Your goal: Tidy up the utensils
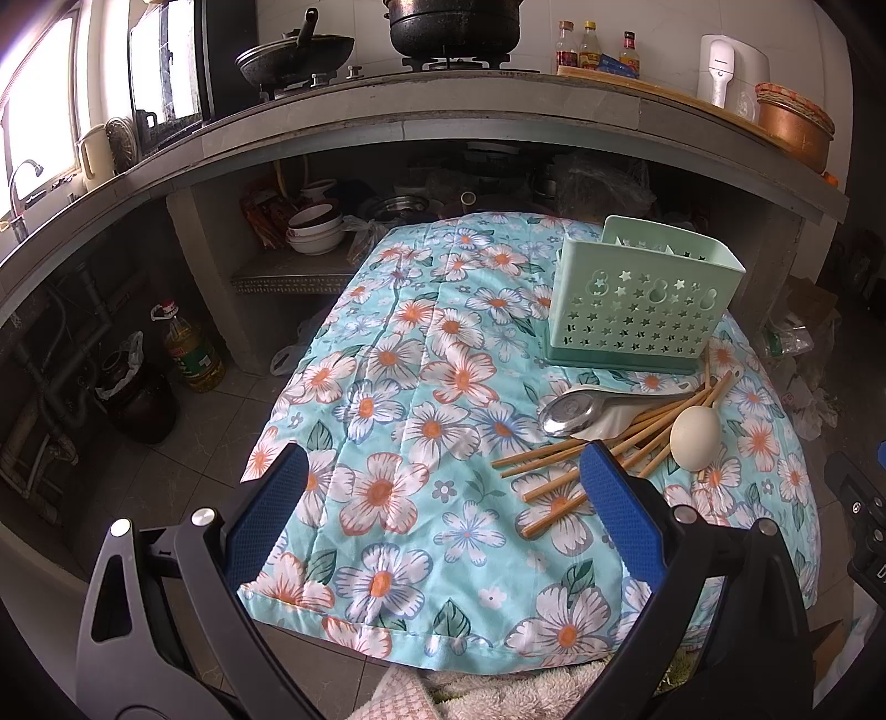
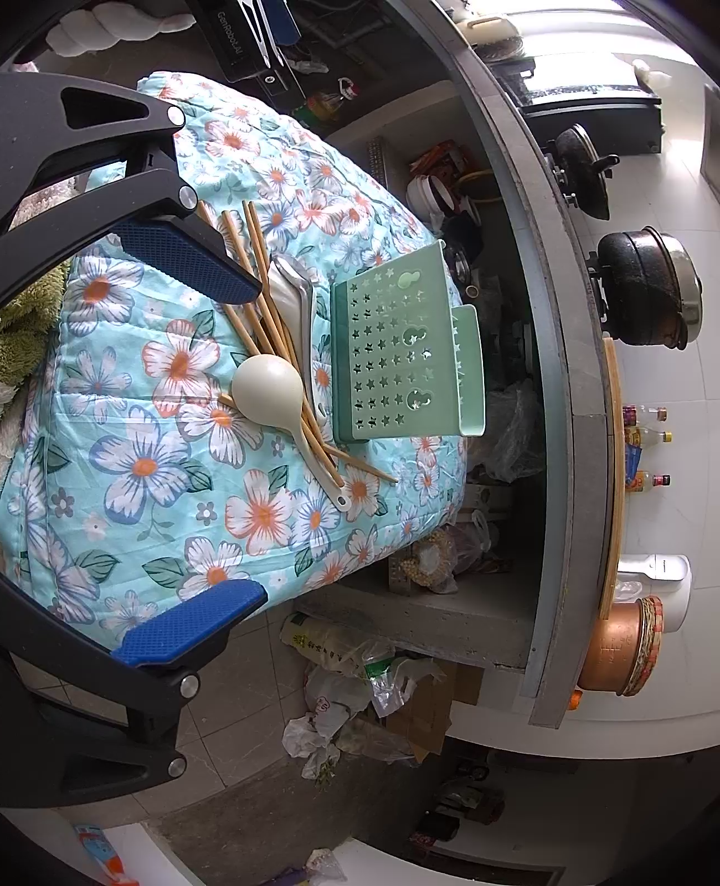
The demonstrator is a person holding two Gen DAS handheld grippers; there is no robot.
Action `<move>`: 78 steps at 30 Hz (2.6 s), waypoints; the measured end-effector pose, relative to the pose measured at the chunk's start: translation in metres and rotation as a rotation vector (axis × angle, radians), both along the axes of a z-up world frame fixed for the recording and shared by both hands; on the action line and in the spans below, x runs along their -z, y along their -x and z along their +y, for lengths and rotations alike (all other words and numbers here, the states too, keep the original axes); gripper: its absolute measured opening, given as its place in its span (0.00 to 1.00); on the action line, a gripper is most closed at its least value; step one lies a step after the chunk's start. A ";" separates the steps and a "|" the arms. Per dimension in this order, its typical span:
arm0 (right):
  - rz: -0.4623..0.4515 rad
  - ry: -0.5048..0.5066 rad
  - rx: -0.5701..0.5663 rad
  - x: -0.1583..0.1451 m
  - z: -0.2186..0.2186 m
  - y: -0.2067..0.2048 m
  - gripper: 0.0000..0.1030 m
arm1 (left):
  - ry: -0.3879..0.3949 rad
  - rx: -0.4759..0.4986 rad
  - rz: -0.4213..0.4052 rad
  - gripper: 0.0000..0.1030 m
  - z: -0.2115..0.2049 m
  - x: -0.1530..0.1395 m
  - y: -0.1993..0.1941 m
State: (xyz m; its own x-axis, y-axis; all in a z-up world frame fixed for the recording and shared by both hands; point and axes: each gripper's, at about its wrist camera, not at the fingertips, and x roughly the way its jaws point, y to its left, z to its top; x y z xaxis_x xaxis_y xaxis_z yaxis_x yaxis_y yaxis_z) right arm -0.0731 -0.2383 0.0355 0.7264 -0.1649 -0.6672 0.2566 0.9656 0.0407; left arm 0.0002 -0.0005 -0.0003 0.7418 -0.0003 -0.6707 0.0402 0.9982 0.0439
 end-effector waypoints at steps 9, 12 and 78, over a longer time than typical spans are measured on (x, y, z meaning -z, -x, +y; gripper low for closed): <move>0.000 0.000 -0.001 0.001 0.000 0.000 0.94 | -0.001 0.000 0.003 0.92 0.000 0.000 0.000; 0.003 -0.002 0.000 0.001 -0.001 0.000 0.94 | -0.003 -0.001 0.006 0.92 0.000 0.001 0.000; 0.095 -0.360 -0.058 0.058 -0.004 -0.063 0.94 | 0.052 0.381 0.098 0.92 -0.039 0.062 -0.139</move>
